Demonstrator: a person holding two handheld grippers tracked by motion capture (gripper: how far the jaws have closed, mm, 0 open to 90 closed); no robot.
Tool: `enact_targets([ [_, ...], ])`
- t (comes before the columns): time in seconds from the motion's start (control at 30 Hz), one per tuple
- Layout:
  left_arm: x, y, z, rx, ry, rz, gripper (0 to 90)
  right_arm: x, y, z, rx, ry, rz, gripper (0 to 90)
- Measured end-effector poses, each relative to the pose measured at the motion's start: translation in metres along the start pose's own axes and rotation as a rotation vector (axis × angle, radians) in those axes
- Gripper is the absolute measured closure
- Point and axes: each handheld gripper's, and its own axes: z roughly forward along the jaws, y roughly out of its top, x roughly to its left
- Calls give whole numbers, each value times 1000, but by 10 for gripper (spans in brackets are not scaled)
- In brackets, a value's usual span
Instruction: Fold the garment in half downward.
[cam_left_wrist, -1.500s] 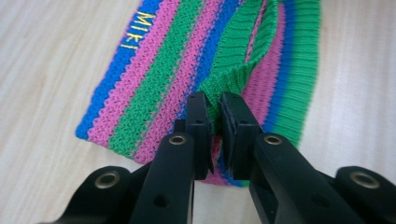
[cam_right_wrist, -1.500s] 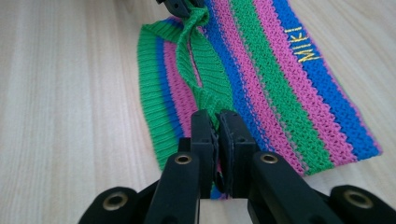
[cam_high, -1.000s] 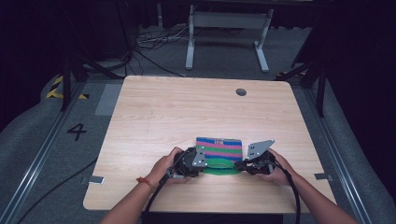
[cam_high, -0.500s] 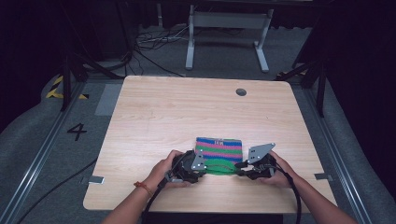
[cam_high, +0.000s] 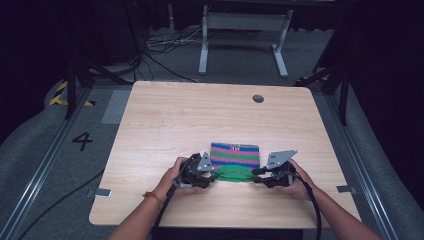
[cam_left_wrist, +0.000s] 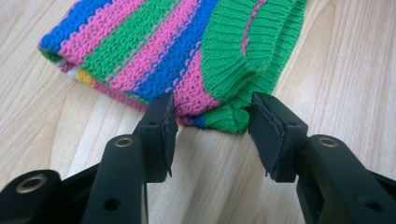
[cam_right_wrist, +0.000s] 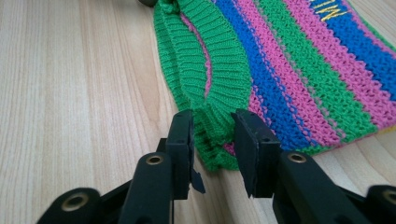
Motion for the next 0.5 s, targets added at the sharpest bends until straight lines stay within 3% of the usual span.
enact_targets([
  [0.23, -7, 5, 0, 16, -1, 36, 501, 6, 4, 0, 18, -10, -22, 572],
  [0.5, -7, 6, 1, 25, -5, 16, 454, 7, 5, -5, 2, -44, -14, 428],
])
